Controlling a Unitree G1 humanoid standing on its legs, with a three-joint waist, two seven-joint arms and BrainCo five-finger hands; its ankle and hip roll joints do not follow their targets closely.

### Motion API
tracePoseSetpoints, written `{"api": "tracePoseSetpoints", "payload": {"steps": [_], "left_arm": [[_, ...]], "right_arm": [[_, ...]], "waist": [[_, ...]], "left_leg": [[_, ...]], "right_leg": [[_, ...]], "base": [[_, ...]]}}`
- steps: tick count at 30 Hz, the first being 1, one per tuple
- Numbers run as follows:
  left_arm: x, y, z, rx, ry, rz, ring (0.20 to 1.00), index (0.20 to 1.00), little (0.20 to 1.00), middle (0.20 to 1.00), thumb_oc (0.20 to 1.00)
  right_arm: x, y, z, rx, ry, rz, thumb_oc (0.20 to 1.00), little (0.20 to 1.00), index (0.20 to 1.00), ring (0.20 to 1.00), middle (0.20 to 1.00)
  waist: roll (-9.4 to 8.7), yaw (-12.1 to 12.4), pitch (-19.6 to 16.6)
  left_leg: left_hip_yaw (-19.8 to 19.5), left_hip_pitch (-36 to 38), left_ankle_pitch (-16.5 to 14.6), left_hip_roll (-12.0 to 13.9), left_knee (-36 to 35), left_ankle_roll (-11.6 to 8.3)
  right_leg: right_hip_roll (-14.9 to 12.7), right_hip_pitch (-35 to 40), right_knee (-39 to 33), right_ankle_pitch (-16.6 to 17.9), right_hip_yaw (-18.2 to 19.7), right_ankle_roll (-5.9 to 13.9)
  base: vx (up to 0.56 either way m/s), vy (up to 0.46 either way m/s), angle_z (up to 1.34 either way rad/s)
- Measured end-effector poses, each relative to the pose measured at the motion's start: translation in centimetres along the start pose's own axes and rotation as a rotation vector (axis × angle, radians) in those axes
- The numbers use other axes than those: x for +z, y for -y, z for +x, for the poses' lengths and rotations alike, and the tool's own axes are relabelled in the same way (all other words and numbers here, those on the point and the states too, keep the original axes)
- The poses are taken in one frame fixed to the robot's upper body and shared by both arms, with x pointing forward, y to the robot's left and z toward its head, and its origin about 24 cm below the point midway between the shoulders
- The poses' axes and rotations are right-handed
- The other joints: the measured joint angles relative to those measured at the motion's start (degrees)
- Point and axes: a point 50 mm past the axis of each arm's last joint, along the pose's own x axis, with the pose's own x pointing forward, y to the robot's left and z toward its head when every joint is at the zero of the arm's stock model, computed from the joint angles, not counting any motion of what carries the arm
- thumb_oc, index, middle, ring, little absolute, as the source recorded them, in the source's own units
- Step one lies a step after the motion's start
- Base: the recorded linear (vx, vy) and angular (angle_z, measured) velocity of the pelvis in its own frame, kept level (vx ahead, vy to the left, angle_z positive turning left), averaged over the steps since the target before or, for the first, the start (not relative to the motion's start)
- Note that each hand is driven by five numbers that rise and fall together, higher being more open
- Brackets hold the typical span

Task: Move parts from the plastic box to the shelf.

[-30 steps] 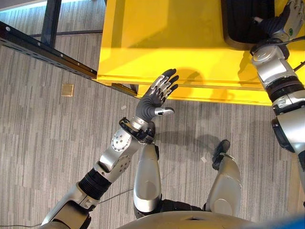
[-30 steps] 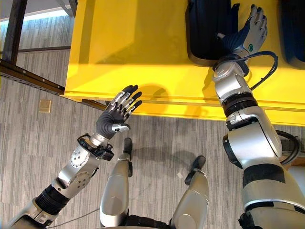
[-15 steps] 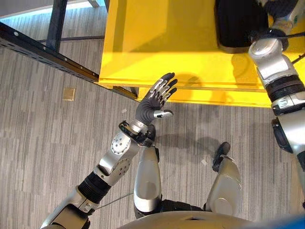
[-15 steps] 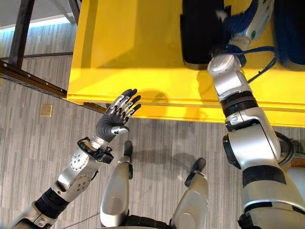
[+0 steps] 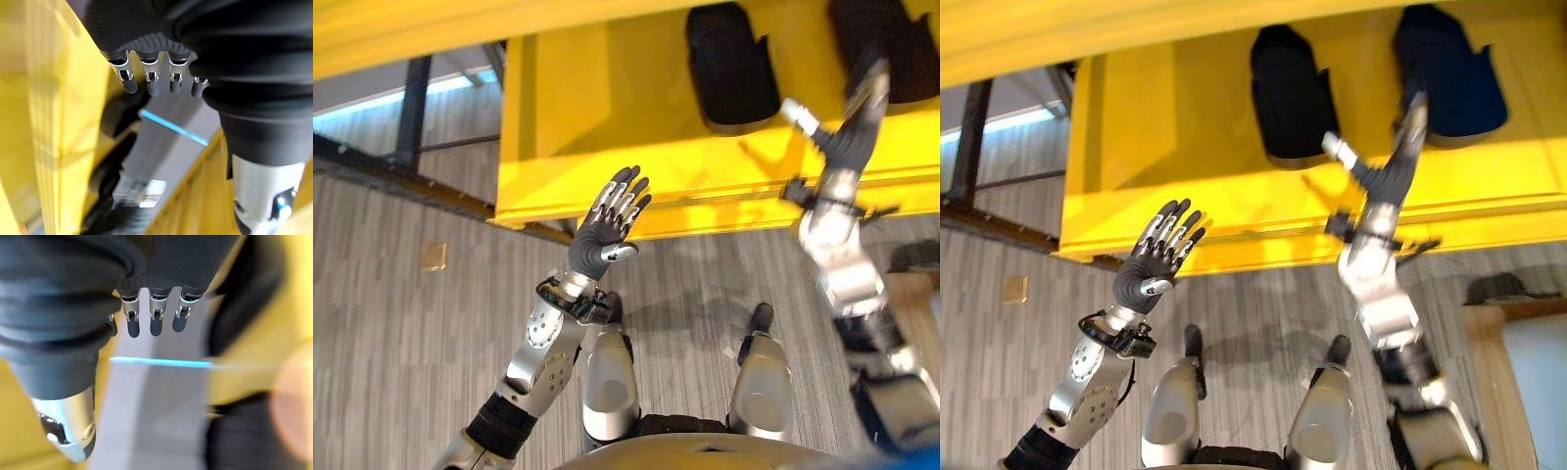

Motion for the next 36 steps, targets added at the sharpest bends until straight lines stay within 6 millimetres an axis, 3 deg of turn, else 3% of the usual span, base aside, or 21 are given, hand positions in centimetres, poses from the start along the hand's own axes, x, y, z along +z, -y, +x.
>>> {"api": "tracePoseSetpoints", "payload": {"steps": [3,6,8,11,14,16,17,18,19,20,22,23,25,27,28,29,32,33,34,35,36], "left_arm": [[0.6,-0.8,-1.1,0.051,0.037,0.038,1.0,1.0,1.0,1.0,1.0],[0.7,-1.3,-2.1,0.089,0.042,0.054,1.0,1.0,1.0,1.0,1.0],[0.7,-1.6,-2.8,0.117,0.036,0.065,1.0,1.0,1.0,1.0,1.0],[0.4,-1.7,-3.3,0.114,0.006,0.099,1.0,1.0,1.0,1.0,1.0],[0.5,-2.2,-4.1,0.093,-0.048,0.141,1.0,1.0,1.0,1.0,1.0],[0.1,-2.8,-6.1,0.116,-0.115,0.171,1.0,1.0,1.0,1.0,1.0],[-0.1,-3.1,-6.8,0.149,-0.13,0.168,1.0,1.0,1.0,1.0,1.0],[-0.1,-3.1,-6.7,0.15,-0.126,0.168,1.0,1.0,1.0,1.0,1.0],[-0.5,-2.8,-6.3,0.152,-0.105,0.143,1.0,1.0,1.0,1.0,1.0],[-0.6,-1.9,-4.5,0.083,-0.057,0.122,1.0,1.0,1.0,1.0,1.0],[-0.6,-1.0,-2.6,-0.014,-0.022,0.118,1.0,1.0,1.0,1.0,1.0],[-0.4,-0.7,-2.0,-0.053,-0.013,0.123,1.0,1.0,1.0,1.0,1.0],[-0.2,-0.5,-1.7,-0.068,0.002,0.116,1.0,1.0,1.0,1.0,1.0],[-0.5,0.0,-1.0,-0.072,0.011,0.096,1.0,1.0,1.0,1.0,1.0],[-0.8,0.6,-0.4,-0.097,0.01,0.095,1.0,1.0,1.0,1.0,1.0],[-0.9,1.0,0.0,-0.121,0.01,0.095,1.0,1.0,1.0,1.0,1.0],[-0.8,1.0,0.4,-0.108,0.019,0.115,1.0,1.0,1.0,1.0,1.0],[-0.7,0.9,0.3,-0.101,0.025,0.117,1.0,1.0,1.0,1.0,1.0],[-0.7,0.9,0.4,-0.093,0.036,0.116,1.0,1.0,1.0,1.0,1.0],[-0.5,0.7,0.2,-0.076,0.048,0.128,1.0,1.0,1.0,1.0,1.0],[-0.4,0.5,0.1,-0.055,0.049,0.133,1.0,1.0,1.0,1.0,1.0]], "right_arm": [[-4.1,2.6,-4.9,0.04,-0.235,-0.033,1.0,1.0,1.0,1.0,1.0],[-3.9,4.1,-7.3,0.061,-0.251,-0.033,1.0,1.0,1.0,1.0,1.0],[-3.5,4.5,-7.7,0.071,-0.237,-0.038,1.0,1.0,1.0,1.0,1.0],[-4.2,4.6,-6.5,0.058,-0.23,-0.074,1.0,1.0,1.0,1.0,1.0],[-5.2,4.2,-5.6,0.016,-0.246,-0.105,1.0,1.0,1.0,1.0,1.0],[-7.4,4.7,-6.8,-0.045,-0.349,-0.147,1.0,1.0,1.0,1.0,1.0],[-8.1,5.7,-8.1,-0.083,-0.401,-0.187,1.0,1.0,1.0,1.0,1.0],[-8.4,6.4,-8.8,-0.123,-0.429,-0.212,1.0,1.0,1.0,1.0,1.0],[-8.3,7.1,-8.5,-0.171,-0.416,-0.226,1.0,1.0,1.0,1.0,1.0],[-8.0,8.0,-7.5,-0.236,-0.382,-0.251,1.0,1.0,1.0,1.0,1.0],[-7.8,8.1,-6.7,-0.266,-0.354,-0.266,1.0,1.0,1.0,1.0,1.0],[-7.6,8.3,-6.2,-0.273,-0.332,-0.286,1.0,1.0,1.0,1.0,1.0],[-7.2,8.3,-5.6,-0.307,-0.299,-0.288,1.0,1.0,1.0,1.0,1.0],[-6.6,7.7,-4.4,-0.316,-0.252,-0.271,1.0,1.0,1.0,1.0,1.0],[-6.2,7.2,-3.6,-0.306,-0.226,-0.251,1.0,1.0,1.0,1.0,1.0],[-6.0,6.7,-3.0,-0.288,-0.21,-0.238,1.0,1.0,1.0,1.0,1.0],[-5.7,6.8,-2.8,-0.26,-0.188,-0.255,1.0,1.0,1.0,1.0,1.0],[-5.8,7.1,-3.2,-0.25,-0.189,-0.275,1.0,1.0,1.0,1.0,1.0],[-5.9,7.6,-3.7,-0.239,-0.198,-0.301,1.0,1.0,1.0,1.0,1.0],[-6.3,8.0,-4.0,-0.231,-0.22,-0.318,1.0,1.0,1.0,1.0,1.0],[-6.6,8.1,-4.3,-0.219,-0.234,-0.322,1.0,1.0,1.0,1.0,1.0]], "waist": [[-1.62,-3.5,-4.2],[-1.96,-5.3,-8.5],[-2.45,-5.6,-10.9],[-3.0,-5.2,-15.4],[-4.18,-4.5,-17.1],[-4.55,-2.8,-17.4],[-3.86,-3.1,-17.6],[-4.02,-3.9,-17.6],[-2.6,-4.7,-17.5],[-0.49,-5.9,-16.0],[0.86,-6.6,-15.3],[1.42,-7.0,-14.9],[1.43,-6.7,-14.3],[1.92,-7.1,-13.4],[2.01,-7.1,-13.1],[2.19,-7.2,-13.2],[3.17,-8.2,-13.3],[3.57,-8.6,-13.5],[3.92,-9.1,-13.6],[3.79,-8.6,-13.6],[3.0,-8.2,-13.2]], "left_leg": [[2.7,3.2,0.0,0.2,-2.6,-0.05],[4.2,5.8,0.1,0.6,-4.3,-0.06],[5.3,6.8,-0.1,0.8,-4.7,0.08],[6.4,7.7,-0.1,0.7,-6.1,0.09],[7.1,9.5,0.4,0.4,-6.6,-0.72],[14.0,15.0,0.9,1.2,-10.0,-1.72],[15.1,15.3,0.8,2.5,-10.6,-1.87],[15.3,15.4,0.9,2.6,-10.4,-1.82],[15.4,15.5,0.7,3.6,-9.9,-1.41],[14.9,14.8,-0.2,4.8,-6.5,-0.67],[14.7,13.2,-2.0,6.2,-2.4,1.56],[14.7,12.8,-3.5,7.1,-1.1,0.65],[15.9,13.3,-4.4,8.7,0.4,2.13],[16.3,13.2,-1.3,9.0,0.4,5.31],[16.3,13.1,2.0,9.0,0.3,5.15],[16.2,12.8,5.6,9.0,0.1,4.6],[15.9,12.3,18.0,9.0,-1.8,0.33],[16.0,11.2,21.3,8.8,-2.9,3.38],[16.1,11.1,22.8,8.7,-3.9,5.17],[15.6,11.1,22.1,8.1,-3.1,4.35],[13.2,10.2,15.4,5.9,-0.7,0.15]], "right_leg": [[0.7,1.9,-4.0,1.5,0.9,0.41],[1.6,4.0,-6.3,2.3,1.5,0.46],[2.0,4.7,-7.5,2.6,2.1,0.44],[2.2,5.8,-10.8,4.3,2.2,0.38],[2.1,8.3,-14.5,6.7,2.3,0.46],[1.5,7.5,-15.1,7.0,-1.9,-0.97],[0.9,7.6,-15.1,7.5,-6.5,-0.52],[1.1,7.0,-14.3,9.9,-7.6,-0.06],[2.4,6.9,-14.0,9.5,-7.3,-0.28],[2.5,5.9,-10.8,7.9,-7.1,-0.87],[2.3,1.9,-3.4,3.7,-6.1,-1.5],[1.8,-1.0,3.0,0.4,-5.8,-2.19],[2.5,-5.7,11.6,-5.2,-4.0,-4.14],[3.3,-7.9,14.5,-7.2,-2.9,-5.42],[3.5,-8.5,14.9,-7.5,-2.4,-5.95],[3.7,-8.4,14.4,-7.7,-2.4,-6.15],[4.4,-5.8,11.3,-7.8,-2.8,-6.38],[4.5,-5.2,10.8,-7.9,-3.1,-6.71],[4.4,-4.7,10.2,-8.1,-4.3,-7.36],[5.1,-4.5,9.2,-7.8,-3.9,-8.42],[5.4,-3.6,7.0,-6.6,-2.6,-8.99]], "base": [[0.01,0.083,-0.33],[-0.01,0.087,-0.21],[-0.01,0.044,-0.23],[-0.03,0.032,-0.13],[-0.02,-0.068,-0.26],[0.06,-0.226,-1.05],[0.1,-0.26,-0.77],[0.13,-0.353,-0.37],[0.12,-0.322,-0.15],[0.17,-0.488,-0.09],[0.17,-0.482,-0.19],[0.15,-0.388,-0.38],[0.15,-0.324,-0.36],[0.13,-0.214,-0.3],[0.13,-0.135,-0.26],[0.13,-0.098,-0.13],[0.1,-0.078,0.18],[0.08,-0.07,0.49],[0.11,-0.06,0.34],[0.16,-0.076,0.05],[0.17,-0.094,-0.39]]}}
